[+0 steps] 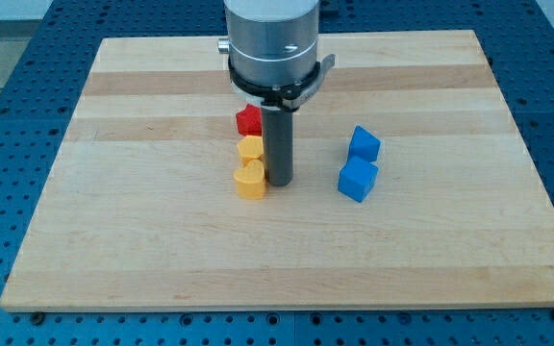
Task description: Move the blue cube to the bottom side of the yellow heart
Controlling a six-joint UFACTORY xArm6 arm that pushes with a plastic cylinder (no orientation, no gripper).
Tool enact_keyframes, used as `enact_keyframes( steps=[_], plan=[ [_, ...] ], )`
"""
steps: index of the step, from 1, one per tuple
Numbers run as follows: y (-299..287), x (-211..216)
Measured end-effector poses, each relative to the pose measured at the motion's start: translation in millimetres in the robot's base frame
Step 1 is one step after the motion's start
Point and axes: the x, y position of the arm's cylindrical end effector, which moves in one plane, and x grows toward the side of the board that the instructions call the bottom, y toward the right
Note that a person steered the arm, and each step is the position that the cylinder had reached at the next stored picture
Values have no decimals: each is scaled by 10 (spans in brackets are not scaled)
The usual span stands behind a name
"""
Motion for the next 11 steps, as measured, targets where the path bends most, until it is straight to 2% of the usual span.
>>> enact_keyframes(
  steps=[2,3,4,5,9,11],
  plan=[
    [634,-329],
    [1156,-274],
    [1426,-108],
    [1052,130],
    [479,104],
    [166,482]
  ],
)
